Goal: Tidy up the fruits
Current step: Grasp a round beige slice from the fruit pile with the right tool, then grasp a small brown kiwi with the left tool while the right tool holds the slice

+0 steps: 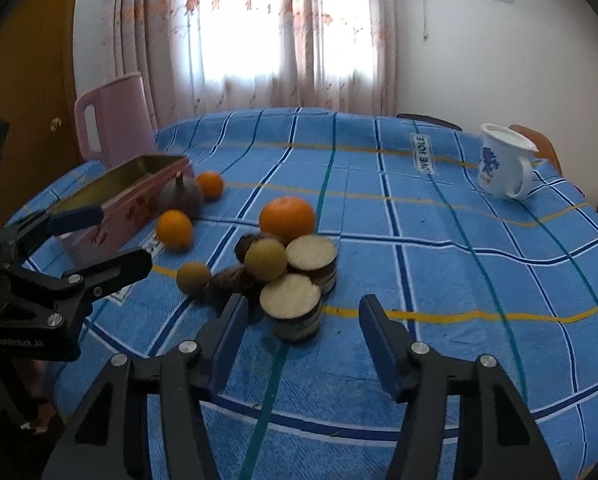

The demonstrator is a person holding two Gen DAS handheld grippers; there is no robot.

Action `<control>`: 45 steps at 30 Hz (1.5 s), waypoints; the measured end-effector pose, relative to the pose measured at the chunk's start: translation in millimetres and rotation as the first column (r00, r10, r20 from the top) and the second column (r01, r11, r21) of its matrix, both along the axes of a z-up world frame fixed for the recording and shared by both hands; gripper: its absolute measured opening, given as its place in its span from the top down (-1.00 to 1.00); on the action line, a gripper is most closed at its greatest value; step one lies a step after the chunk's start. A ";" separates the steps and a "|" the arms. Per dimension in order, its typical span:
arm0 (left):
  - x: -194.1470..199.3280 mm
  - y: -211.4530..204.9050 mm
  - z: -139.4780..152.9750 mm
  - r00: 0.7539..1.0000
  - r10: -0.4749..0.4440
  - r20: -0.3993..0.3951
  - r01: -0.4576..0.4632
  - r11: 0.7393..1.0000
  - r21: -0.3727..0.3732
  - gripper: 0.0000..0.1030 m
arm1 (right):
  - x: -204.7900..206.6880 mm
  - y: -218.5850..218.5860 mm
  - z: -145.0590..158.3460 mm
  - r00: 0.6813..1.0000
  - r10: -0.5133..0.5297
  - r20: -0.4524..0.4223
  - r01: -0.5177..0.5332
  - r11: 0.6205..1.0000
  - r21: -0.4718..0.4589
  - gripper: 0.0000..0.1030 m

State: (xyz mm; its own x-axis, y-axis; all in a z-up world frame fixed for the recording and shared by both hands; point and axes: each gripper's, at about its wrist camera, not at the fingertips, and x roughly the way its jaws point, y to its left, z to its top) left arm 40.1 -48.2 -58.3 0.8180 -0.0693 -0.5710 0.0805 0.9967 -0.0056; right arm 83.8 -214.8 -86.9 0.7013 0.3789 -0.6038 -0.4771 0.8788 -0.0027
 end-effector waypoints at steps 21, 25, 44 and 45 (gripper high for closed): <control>36.3 -12.5 -15.8 0.978 -0.124 -0.170 0.111 0.991 -0.080 -0.27 | -1.9 -17.6 0.4 1.000 0.019 0.011 -0.020 0.997 0.076 0.32; 35.4 -10.7 -17.5 0.972 -0.163 -0.171 0.143 0.982 -0.126 0.10 | -2.7 -18.0 2.1 0.999 0.011 0.036 -0.014 0.997 0.077 0.32; 21.5 1.0 -3.0 0.989 -0.130 -0.064 0.121 0.985 -0.126 0.41 | -8.9 -1.6 13.6 0.992 0.045 0.115 -0.054 0.996 0.074 0.32; 20.3 3.1 -1.6 0.990 -0.126 -0.057 0.118 0.985 -0.125 0.41 | -8.8 0.5 13.7 0.992 0.050 0.116 -0.059 0.996 0.072 0.32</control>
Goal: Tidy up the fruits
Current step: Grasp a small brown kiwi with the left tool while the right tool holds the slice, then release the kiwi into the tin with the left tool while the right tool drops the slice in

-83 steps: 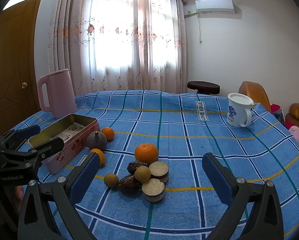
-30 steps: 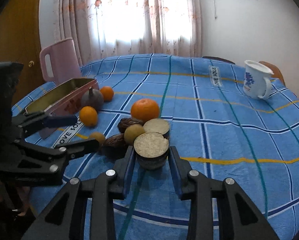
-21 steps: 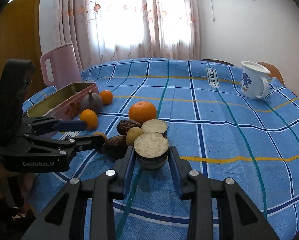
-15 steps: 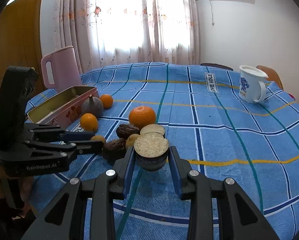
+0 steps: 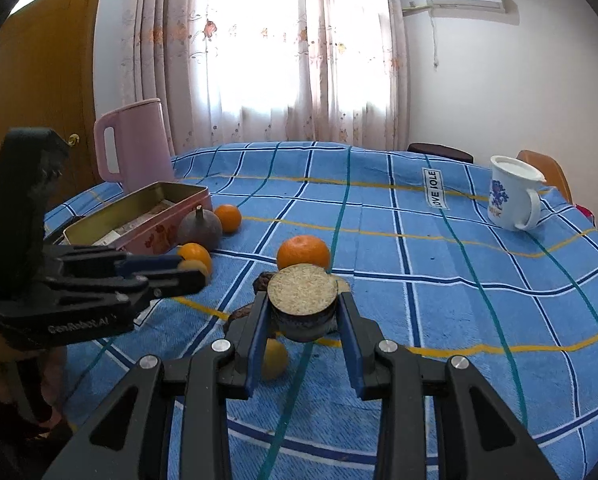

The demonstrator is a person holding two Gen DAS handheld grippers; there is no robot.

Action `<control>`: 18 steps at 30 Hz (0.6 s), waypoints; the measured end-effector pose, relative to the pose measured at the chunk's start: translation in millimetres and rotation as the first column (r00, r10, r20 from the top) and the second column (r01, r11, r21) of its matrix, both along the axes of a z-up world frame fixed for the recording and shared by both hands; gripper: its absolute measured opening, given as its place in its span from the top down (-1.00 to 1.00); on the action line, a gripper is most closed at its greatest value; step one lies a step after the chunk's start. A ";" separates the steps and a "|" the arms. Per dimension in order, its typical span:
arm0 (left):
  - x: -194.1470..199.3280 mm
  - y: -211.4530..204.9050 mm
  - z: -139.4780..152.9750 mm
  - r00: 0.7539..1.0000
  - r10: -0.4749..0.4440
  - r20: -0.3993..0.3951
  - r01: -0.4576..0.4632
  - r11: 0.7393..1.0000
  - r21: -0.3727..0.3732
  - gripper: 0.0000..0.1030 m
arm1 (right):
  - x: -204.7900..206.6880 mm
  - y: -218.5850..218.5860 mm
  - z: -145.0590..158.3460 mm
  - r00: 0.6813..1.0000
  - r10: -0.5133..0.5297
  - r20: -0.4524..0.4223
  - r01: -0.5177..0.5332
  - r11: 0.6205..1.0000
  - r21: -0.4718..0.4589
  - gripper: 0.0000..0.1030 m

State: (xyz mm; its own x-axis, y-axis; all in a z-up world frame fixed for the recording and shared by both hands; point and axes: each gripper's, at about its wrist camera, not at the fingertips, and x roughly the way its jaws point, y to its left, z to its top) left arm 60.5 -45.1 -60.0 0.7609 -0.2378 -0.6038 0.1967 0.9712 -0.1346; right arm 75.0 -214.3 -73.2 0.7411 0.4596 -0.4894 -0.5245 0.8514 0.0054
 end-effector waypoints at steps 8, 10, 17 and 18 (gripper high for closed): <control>-14.1 12.2 17.6 0.994 0.056 0.096 -0.058 0.998 0.022 0.41 | -4.3 18.8 10.7 0.998 0.050 0.031 -0.051 0.999 0.007 0.32; -16.7 15.9 21.2 0.991 0.068 0.112 -0.071 0.997 0.026 0.41 | -5.1 25.1 13.7 0.997 0.065 0.040 -0.065 0.998 0.005 0.32; -22.0 32.3 29.3 0.983 0.116 0.144 -0.122 0.992 0.032 0.41 | -2.7 46.7 25.8 0.991 0.119 0.062 -0.119 0.993 -0.001 0.32; -22.8 36.0 29.9 0.982 0.123 0.145 -0.129 0.991 0.032 0.41 | -1.6 50.6 28.3 0.990 0.128 0.066 -0.128 0.992 -0.003 0.32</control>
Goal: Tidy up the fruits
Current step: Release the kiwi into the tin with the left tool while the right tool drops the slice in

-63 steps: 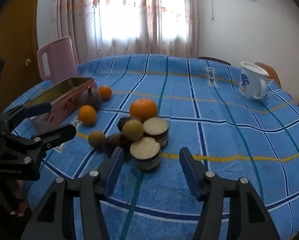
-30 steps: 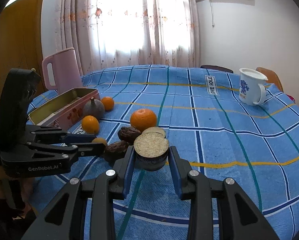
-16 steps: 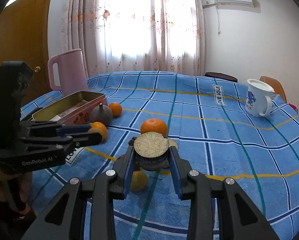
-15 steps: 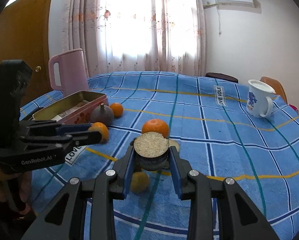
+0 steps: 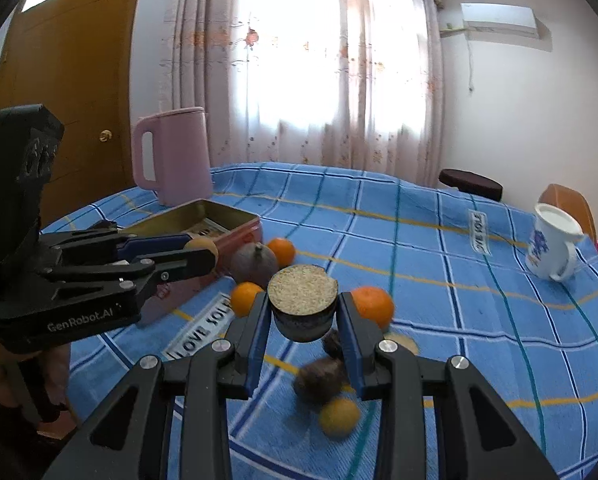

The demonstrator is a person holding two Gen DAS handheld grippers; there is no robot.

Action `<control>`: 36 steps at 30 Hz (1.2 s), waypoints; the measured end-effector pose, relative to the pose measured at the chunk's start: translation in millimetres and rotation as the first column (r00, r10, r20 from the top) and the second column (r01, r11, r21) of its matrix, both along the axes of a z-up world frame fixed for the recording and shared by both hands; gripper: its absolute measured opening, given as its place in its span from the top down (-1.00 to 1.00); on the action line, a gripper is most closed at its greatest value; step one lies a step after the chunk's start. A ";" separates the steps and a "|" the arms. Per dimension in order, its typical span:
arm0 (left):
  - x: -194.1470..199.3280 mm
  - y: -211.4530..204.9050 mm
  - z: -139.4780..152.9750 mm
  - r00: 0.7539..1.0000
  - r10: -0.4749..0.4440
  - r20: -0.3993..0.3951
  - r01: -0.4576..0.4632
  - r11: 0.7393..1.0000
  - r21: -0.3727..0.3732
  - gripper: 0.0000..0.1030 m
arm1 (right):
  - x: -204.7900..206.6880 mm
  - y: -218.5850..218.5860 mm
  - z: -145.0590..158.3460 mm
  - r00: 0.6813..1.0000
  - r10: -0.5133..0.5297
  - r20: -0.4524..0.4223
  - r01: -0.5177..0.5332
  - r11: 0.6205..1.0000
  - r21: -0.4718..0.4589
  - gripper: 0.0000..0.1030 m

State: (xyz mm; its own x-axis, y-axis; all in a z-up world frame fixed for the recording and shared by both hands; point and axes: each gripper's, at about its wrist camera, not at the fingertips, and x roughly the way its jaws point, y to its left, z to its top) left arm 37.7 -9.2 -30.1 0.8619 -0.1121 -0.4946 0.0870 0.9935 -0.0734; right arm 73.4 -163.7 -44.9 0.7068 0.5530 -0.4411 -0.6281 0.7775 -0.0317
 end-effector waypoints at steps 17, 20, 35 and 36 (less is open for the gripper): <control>0.9 58.6 -2.2 0.992 0.126 -0.021 -0.126 0.992 0.004 0.41 | 13.6 65.1 21.8 0.991 0.130 0.013 -0.129 0.991 -0.028 0.31; 1.8 69.0 -3.0 0.989 0.144 -0.026 -0.144 0.990 0.007 0.41 | 15.8 77.5 26.1 0.989 0.148 0.017 -0.148 0.988 -0.037 0.32; 12.5 122.7 -15.3 0.965 0.248 -0.080 -0.247 0.969 0.022 0.41 | 37.0 155.0 2.3 0.961 0.258 -0.096 -0.264 0.963 -0.057 0.31; 12.6 125.9 -16.3 0.964 0.254 -0.083 -0.253 0.967 0.021 0.41 | 36.3 160.4 -1.3 0.960 0.263 -0.098 -0.270 0.960 -0.067 0.31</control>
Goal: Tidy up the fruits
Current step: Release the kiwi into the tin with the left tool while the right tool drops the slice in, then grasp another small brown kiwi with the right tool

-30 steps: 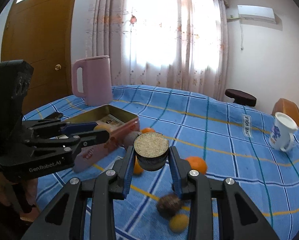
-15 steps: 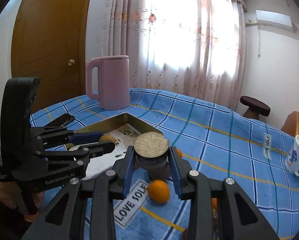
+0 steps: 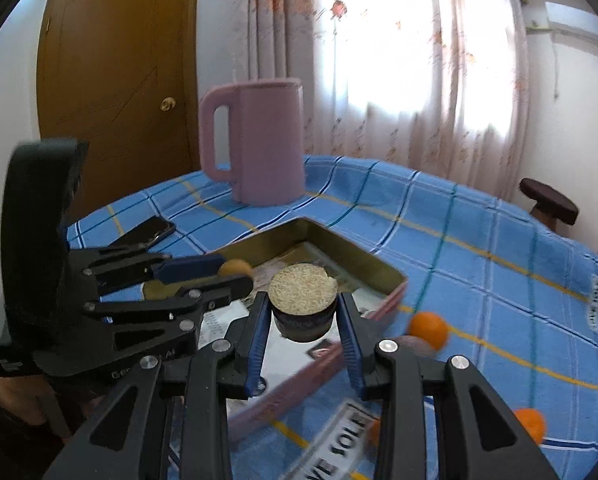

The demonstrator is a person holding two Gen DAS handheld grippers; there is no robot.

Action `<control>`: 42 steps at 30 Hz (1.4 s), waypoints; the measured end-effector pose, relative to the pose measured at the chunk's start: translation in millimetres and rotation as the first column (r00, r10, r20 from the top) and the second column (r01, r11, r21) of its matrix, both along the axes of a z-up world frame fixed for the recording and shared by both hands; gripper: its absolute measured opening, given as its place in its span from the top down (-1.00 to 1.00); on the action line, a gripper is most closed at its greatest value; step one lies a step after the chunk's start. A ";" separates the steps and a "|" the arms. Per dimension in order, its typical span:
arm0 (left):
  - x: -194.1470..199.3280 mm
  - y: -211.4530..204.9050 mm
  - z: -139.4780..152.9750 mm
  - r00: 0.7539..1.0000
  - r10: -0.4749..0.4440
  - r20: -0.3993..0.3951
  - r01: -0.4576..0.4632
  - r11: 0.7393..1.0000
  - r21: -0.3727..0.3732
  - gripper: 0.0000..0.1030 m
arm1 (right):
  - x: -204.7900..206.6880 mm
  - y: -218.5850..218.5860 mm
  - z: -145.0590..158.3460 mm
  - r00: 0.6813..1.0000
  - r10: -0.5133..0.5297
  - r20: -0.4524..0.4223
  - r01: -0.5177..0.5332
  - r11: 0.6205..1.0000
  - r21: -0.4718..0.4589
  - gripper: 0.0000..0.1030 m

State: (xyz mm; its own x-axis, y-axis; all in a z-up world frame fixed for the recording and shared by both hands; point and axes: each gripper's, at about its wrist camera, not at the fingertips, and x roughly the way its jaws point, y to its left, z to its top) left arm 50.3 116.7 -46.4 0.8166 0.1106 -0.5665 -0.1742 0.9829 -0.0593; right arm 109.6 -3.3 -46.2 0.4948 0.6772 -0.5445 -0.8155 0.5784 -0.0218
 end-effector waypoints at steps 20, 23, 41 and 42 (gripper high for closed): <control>-7.2 14.7 3.5 0.996 0.085 0.034 -0.086 0.996 0.016 -0.33 | 1.8 16.0 -19.1 0.999 -0.002 -0.041 0.001 0.999 -0.042 -0.18; -11.6 10.3 10.4 0.995 0.080 0.054 -0.081 0.997 0.019 -0.38 | -6.0 9.2 -13.6 1.000 -0.009 -0.010 0.009 0.999 -0.048 -0.18; -10.6 -95.4 11.7 0.984 -0.167 0.066 0.168 0.986 -0.003 -0.68 | -28.9 -185.9 -20.3 0.942 -0.334 -0.003 0.334 0.941 -0.056 -0.18; -9.4 -101.6 11.1 0.982 -0.181 0.060 0.182 0.983 0.001 -0.68 | -28.6 -194.5 -23.1 0.937 -0.350 -0.011 0.349 0.935 -0.062 -0.18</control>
State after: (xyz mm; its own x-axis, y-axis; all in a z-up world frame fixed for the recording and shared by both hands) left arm 40.9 15.1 -35.3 0.8552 -0.0448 -0.5163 0.0110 0.9976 -0.0684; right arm 81.0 -197.8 -69.3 0.6823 0.4301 -0.5912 -0.5625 0.8254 -0.0486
